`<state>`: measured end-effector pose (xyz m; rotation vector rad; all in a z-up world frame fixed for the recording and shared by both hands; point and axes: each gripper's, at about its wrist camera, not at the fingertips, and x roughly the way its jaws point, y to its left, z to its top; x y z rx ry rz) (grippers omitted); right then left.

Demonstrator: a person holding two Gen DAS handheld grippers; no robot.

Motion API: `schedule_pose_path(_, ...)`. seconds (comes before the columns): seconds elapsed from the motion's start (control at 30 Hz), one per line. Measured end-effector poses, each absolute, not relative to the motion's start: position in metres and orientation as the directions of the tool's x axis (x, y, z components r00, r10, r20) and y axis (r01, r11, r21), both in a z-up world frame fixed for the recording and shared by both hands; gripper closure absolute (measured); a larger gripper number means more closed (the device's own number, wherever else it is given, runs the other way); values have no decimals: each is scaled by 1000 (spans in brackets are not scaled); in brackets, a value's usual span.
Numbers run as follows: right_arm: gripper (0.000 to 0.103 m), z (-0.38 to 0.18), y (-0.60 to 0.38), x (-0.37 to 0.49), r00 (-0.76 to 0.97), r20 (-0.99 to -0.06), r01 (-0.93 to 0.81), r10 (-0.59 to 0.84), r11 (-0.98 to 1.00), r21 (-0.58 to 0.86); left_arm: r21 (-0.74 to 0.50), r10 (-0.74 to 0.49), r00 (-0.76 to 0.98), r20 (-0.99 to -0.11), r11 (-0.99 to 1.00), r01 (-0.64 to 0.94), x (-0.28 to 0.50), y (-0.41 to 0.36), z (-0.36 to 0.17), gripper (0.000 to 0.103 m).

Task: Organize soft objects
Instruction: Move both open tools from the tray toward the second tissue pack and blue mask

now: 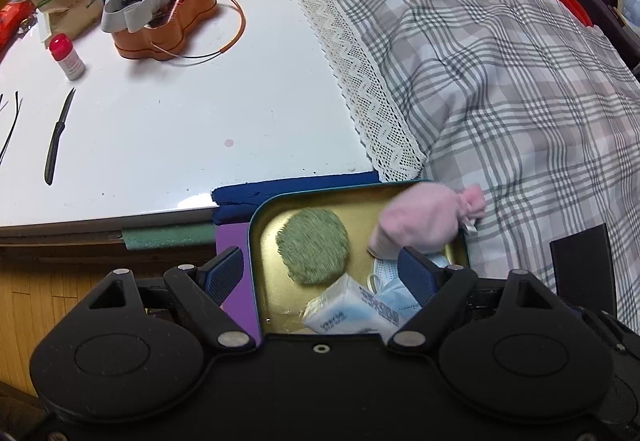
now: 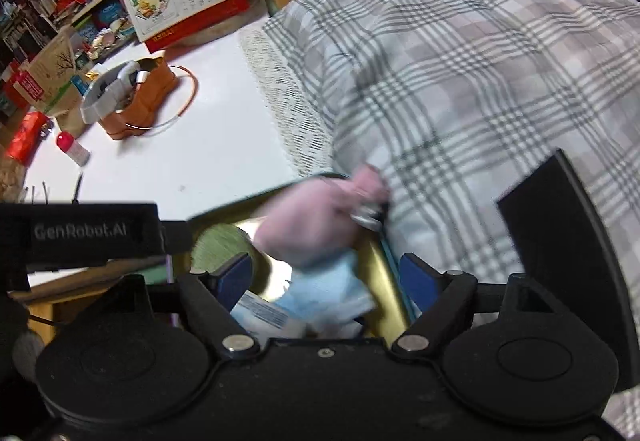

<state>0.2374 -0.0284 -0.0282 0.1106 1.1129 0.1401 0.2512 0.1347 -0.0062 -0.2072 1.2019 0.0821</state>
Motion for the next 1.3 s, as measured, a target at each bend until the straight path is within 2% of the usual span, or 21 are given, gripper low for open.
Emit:
schedule_pose_path(0.4, 23, -7, -66, 184, 445, -887, 16, 121, 990, 143, -53, -37, 348, -937, 998, -37, 248, 104, -12, 23)
schedule_pose_path(0.87, 23, 44, -136, 101, 515, -856, 131, 32, 985, 116, -74, -144, 302, -942, 970, 231, 210, 40, -19, 23)
schedule_pose_path(1.3, 23, 82, -265, 24, 580, -801, 388, -148, 915, 112, -47, -183, 325, -928, 922, 385, 168, -40, 14, 23)
